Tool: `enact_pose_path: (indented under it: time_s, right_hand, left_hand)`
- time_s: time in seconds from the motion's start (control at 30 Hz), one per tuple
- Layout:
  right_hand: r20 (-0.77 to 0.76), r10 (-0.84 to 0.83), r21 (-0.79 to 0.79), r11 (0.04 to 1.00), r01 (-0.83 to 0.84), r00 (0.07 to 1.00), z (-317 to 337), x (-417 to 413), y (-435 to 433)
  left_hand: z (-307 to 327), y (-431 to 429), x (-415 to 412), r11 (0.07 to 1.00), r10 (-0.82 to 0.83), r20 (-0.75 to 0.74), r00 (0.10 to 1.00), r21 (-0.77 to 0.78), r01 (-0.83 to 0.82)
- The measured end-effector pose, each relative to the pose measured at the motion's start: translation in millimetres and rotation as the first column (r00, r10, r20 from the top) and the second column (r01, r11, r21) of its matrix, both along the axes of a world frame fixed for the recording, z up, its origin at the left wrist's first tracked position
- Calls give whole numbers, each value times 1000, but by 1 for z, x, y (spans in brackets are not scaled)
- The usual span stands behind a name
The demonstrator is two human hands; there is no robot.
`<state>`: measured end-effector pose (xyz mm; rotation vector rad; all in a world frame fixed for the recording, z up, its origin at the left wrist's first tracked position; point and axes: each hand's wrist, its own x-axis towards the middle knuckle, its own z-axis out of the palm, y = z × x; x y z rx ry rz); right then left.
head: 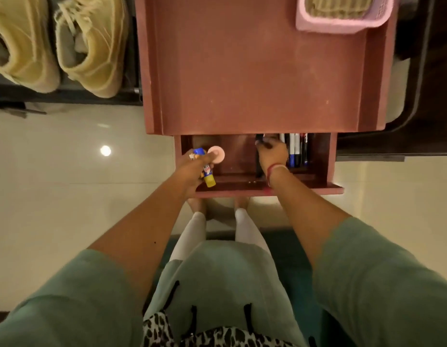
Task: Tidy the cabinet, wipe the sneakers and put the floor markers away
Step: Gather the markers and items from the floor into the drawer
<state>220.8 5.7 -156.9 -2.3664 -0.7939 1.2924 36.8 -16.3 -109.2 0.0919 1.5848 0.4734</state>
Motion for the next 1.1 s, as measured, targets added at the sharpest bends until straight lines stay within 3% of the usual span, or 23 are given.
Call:
enact_pose_path:
  time_s: [0.1,0.27,0.5,0.7,1.1]
  right_hand:
    - [21,-53,35,998,53,998,-21,-8,17]
    - [187,232,-25,972,-232,955,-50,-10,20]
    - [311,254,-116,967,-229,916,-61,8,9]
    - [373,268,-79,963,-257,888,-64,26,7]
    - [256,167,91,976,-196,952,-73,17,-1]
  left_hand:
    - [-14,3,0,1000,15,-1,1000,-15,-15]
    - [-27,13,-2,997,64,-13,998,-35,-64]
    - [-36,14,-2,998,40,-53,998,-53,-43]
    - [-41,9,0,999,38,-94,995,-34,-41]
    - [-52,7,0,999,46,-77,996,-16,-47]
